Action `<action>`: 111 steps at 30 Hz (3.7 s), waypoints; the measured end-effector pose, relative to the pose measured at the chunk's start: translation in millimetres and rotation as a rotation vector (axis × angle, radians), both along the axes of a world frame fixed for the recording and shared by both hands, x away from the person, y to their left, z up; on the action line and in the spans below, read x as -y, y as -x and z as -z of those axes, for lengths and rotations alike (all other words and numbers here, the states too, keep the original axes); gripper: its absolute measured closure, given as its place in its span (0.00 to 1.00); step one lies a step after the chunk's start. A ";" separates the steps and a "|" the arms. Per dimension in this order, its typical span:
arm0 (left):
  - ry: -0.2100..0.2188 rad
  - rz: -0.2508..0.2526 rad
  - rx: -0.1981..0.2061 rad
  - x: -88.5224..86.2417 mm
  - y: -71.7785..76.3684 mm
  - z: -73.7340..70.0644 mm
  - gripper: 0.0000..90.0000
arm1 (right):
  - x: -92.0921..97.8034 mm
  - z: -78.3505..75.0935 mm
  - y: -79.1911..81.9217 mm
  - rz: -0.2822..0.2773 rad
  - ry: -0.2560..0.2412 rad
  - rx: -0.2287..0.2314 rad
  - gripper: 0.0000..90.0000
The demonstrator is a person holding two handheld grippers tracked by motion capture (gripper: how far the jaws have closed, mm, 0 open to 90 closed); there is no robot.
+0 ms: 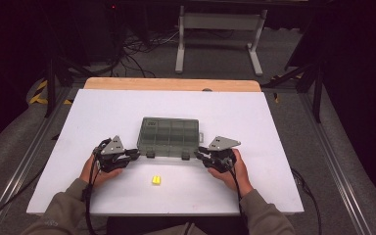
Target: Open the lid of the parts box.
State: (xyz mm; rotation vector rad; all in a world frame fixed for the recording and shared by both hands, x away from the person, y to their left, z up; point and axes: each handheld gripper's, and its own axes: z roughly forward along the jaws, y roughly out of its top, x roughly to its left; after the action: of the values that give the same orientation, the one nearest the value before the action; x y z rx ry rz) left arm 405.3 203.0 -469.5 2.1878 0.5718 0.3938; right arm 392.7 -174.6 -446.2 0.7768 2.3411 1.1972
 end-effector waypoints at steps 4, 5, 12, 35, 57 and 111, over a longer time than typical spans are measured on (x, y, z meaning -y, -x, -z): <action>0.005 -0.003 0.029 -3.1 1.6 -3.0 1.00 | 2.0 -3.8 2.7 -0.004 -0.008 0.024 0.92; 0.009 -0.009 0.041 -3.6 2.2 -4.4 1.00 | 2.4 -4.4 3.0 -0.006 -0.008 0.026 0.94; 0.049 0.001 0.104 1.5 2.0 -13.2 1.00 | -0.5 -5.7 3.2 -0.011 0.013 0.061 1.00; 0.070 -0.148 0.277 6.6 -18.1 -42.6 0.51 | -9.5 -28.1 -13.8 0.092 0.085 0.286 0.61; 0.209 -0.128 0.207 21.0 -72.4 -65.9 0.75 | -9.8 -69.7 -65.9 0.095 -0.018 0.217 0.81; 0.268 -0.346 -0.096 29.2 -130.7 -10.3 0.84 | -3.4 10.6 -129.4 0.353 -0.314 -0.114 0.91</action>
State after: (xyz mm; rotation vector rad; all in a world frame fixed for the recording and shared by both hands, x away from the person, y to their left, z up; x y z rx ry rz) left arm 536.0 173.8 -459.2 1.8591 1.0033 0.3702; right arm 522.2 -171.2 -456.7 1.3324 2.0058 1.4009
